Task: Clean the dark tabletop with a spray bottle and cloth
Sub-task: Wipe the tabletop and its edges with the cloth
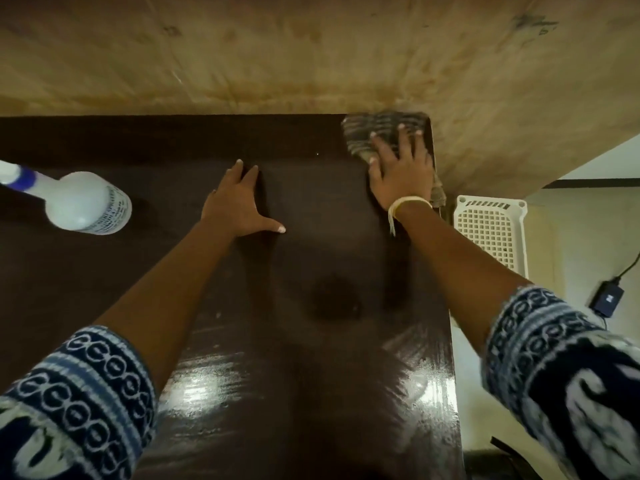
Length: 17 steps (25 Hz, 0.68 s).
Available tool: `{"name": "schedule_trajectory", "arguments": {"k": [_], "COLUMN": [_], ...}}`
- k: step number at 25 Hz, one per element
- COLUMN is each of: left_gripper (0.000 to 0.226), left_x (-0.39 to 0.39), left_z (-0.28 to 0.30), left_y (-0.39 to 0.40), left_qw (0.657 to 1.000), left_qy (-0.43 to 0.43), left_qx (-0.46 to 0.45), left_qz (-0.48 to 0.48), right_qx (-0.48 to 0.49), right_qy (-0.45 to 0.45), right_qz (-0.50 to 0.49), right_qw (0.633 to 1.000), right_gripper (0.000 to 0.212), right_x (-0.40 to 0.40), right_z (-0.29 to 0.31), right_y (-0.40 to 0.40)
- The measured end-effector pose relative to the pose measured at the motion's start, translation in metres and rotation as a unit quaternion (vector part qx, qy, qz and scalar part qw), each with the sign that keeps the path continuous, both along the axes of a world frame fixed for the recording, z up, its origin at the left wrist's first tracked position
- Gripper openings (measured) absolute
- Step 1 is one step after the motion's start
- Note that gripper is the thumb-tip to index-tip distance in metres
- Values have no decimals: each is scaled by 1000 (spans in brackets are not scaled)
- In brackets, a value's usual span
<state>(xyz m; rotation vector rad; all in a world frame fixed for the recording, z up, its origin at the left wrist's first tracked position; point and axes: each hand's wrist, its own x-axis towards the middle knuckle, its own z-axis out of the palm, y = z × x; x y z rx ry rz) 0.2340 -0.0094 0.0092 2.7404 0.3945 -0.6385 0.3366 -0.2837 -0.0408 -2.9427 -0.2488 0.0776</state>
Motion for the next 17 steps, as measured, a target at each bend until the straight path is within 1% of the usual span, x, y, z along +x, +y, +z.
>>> {"name": "schedule_trajectory", "arguments": {"k": [1,2,3,4,5,7,9,12,14,15,16,17], "left_gripper": [134,133,133,133,133,134,134,133,132,132,133,133], "left_x": [-3,-5,-6,-6,-4,-2,-2,-4,-5,-5,-5,-6], "left_z": [-3,-5,-7,-9,-9,-9,-9,-8,-7,-6,-6,-6], "left_y": [7,10,11,10,9,8,8,7,7,7,8,8], "left_qw": [1000,1000,1000,1000,1000,1000,1000,999,999,999,999,999], "left_qy": [11,14,13,11,11,16,15,7,9,9,8,7], "left_qx": [-7,-12,-15,-16,-17,-15,-18,-29,-32,-33,-34,-35], "left_qz": [3,2,0,-1,0,6,9,15,17,18,21,23], "right_qx": [9,16,19,15,7,0,-1,-13,-10,-5,1,6], "right_qy": [28,53,68,72,63,37,26,11,9,8,7,7], "right_qz": [-86,-144,-166,-147,-90,65,178,276,312,301,264,201], "right_qw": [996,988,984,986,994,997,984,961,950,954,965,979], "right_gripper": [53,54,54,55,55,53,50,48,47,47,47,48], "right_x": [9,16,21,22,20,11,5,7,22,32,42,48], "right_z": [1,3,5,5,5,3,2,-1,-1,-1,-1,0], "right_y": [17,36,54,71,85,102,102,84,73,67,61,53]}}
